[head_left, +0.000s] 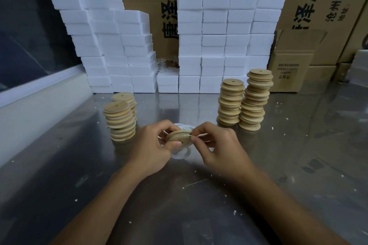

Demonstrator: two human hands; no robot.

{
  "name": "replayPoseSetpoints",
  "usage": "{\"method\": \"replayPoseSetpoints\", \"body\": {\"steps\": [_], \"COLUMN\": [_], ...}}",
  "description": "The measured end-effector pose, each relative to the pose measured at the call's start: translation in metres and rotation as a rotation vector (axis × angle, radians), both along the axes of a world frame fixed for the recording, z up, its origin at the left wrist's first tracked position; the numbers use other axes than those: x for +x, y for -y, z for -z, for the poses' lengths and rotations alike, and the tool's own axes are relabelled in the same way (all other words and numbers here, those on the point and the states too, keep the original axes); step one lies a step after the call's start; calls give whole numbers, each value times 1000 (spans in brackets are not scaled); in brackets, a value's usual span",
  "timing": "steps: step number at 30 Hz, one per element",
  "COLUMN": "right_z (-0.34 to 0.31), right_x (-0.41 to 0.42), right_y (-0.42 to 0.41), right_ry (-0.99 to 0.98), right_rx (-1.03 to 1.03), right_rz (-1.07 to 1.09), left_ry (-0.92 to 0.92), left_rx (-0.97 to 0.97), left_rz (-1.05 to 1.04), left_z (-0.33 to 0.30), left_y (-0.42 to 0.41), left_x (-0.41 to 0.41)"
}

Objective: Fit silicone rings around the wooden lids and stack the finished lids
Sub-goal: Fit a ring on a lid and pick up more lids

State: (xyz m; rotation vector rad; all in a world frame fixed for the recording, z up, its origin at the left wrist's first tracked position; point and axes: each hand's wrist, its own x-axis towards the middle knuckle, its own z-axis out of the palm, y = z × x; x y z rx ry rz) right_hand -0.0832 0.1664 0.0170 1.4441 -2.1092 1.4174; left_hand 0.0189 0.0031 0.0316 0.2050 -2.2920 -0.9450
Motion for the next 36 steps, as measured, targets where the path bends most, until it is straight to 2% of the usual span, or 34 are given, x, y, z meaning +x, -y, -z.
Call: {"method": "replayPoseSetpoints", "body": {"steps": [9, 14, 18, 22, 28, 30, 36], "right_z": [4, 5, 0, -4, -12, -13, -6], "right_x": [0, 0, 1, 3, 3, 3, 3], "right_y": [3, 5, 5, 1, -2, -1, 0], "right_ry": [119, 294, 401, 367, 65, 33, 281], "right_rx": [-154, -140, -169, -100, 60, 75, -71], "right_rz": [23, 21, 4, 15, 43, 37, -19], "left_ry": [-47, -14, -13, 2, 13, 6, -38], "left_rx": [376, 371, 440, 480, 499, 514, 682], "left_rz": [89, 123, 155, 170, 200, 210, 218], "left_z": [2, 1, 1, 3, 2, 1, 3], "left_y": [-3, -1, 1, 1, 4, 6, 1], "left_x": [-3, -2, -2, -2, 0, 2, 0]}}
